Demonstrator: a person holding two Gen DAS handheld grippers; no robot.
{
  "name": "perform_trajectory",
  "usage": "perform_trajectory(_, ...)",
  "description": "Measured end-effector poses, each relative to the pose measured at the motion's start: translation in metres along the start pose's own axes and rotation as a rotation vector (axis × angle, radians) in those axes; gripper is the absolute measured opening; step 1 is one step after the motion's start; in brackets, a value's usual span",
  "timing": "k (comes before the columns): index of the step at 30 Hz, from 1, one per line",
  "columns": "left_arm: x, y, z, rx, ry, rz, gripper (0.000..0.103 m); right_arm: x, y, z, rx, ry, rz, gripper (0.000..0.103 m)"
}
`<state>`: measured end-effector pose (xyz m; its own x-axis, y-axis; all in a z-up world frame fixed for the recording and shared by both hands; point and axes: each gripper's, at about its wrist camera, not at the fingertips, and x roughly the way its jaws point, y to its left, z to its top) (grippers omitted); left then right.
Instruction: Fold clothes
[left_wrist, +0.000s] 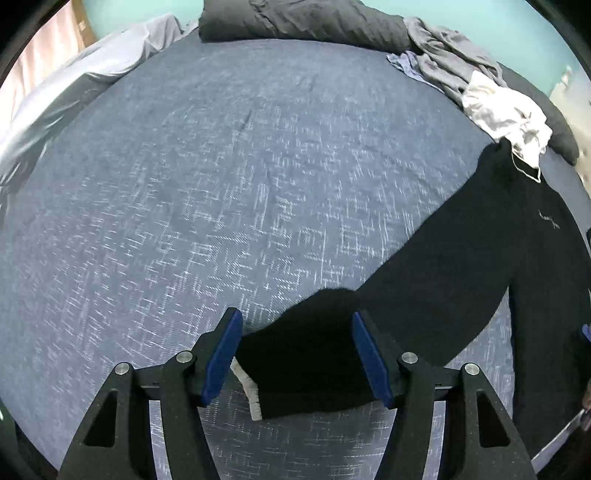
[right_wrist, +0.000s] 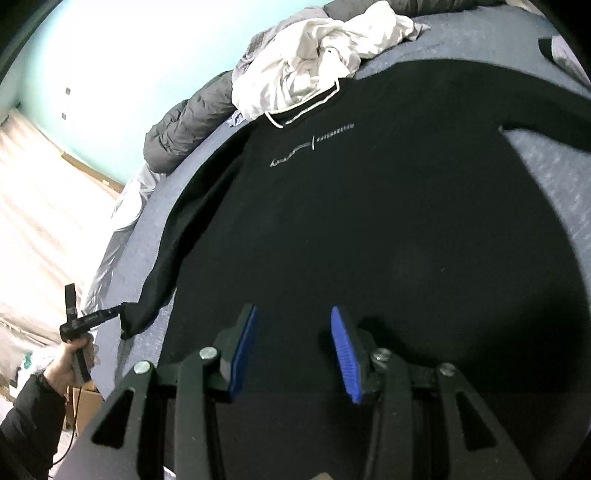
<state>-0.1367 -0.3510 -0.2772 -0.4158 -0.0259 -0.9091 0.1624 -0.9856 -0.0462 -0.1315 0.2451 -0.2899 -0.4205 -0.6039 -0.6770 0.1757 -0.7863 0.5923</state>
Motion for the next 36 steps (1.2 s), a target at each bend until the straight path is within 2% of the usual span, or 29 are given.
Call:
perform_trajectory(1, 0.002, 0.0, -0.001, 0.005, 0.005, -0.005, 0.065, 0.004, 0.002, -0.001, -0.011, 0.011, 0.001, 0.042)
perform_trajectory(2, 0.003, -0.001, -0.002, 0.012, 0.009, -0.01, 0.056, 0.007, 0.005, -0.002, -0.024, 0.017, -0.001, 0.042)
perform_trajectory(3, 0.005, -0.002, -0.002, 0.018, 0.013, -0.021, 0.035, 0.008, 0.007, -0.003, -0.038, 0.018, -0.005, 0.042)
perform_trajectory(5, 0.005, -0.005, -0.003, 0.038, 0.015, -0.02, 0.011, 0.008, 0.01, -0.004, -0.049, 0.014, -0.001, 0.042)
perform_trajectory(8, -0.001, -0.015, -0.005, 0.086, 0.002, 0.014, 0.006, 0.01, 0.011, -0.005, -0.052, 0.012, 0.006, 0.042)
perform_trajectory(11, -0.02, -0.003, -0.001, 0.048, -0.036, 0.002, 0.005, 0.01, 0.009, -0.007, -0.043, 0.015, 0.006, 0.042)
perform_trajectory(17, -0.061, 0.034, 0.021, -0.022, -0.144, 0.111, 0.005, 0.01, 0.006, -0.009, -0.03, 0.017, 0.009, 0.042)
perform_trajectory(22, -0.054, 0.058, 0.047, -0.125, -0.164, 0.178, 0.003, 0.011, 0.007, -0.011, -0.035, 0.021, 0.008, 0.042)
perform_trajectory(25, -0.045, 0.075, 0.053, -0.208, -0.139, 0.206, 0.003, 0.011, 0.007, -0.011, -0.037, 0.027, 0.008, 0.042)
perform_trajectory(28, -0.037, 0.063, 0.059, -0.187, -0.122, 0.155, 0.007, 0.011, 0.006, -0.01, -0.037, 0.026, 0.011, 0.042)
perform_trajectory(30, -0.033, 0.04, 0.064, -0.126, -0.116, 0.095, 0.024, 0.012, 0.006, -0.008, -0.037, 0.026, 0.016, 0.042)
perform_trajectory(31, -0.031, 0.027, 0.066, -0.096, -0.115, 0.066, 0.039, 0.013, 0.007, -0.007, -0.039, 0.026, 0.019, 0.042)
perform_trajectory(33, -0.025, -0.002, 0.074, -0.04, -0.116, 0.004, 0.042, 0.014, 0.007, -0.005, -0.044, 0.027, 0.024, 0.042)
perform_trajectory(36, -0.011, -0.049, 0.093, 0.034, -0.107, -0.049, 0.044, 0.012, 0.006, -0.002, -0.056, 0.026, 0.021, 0.042)
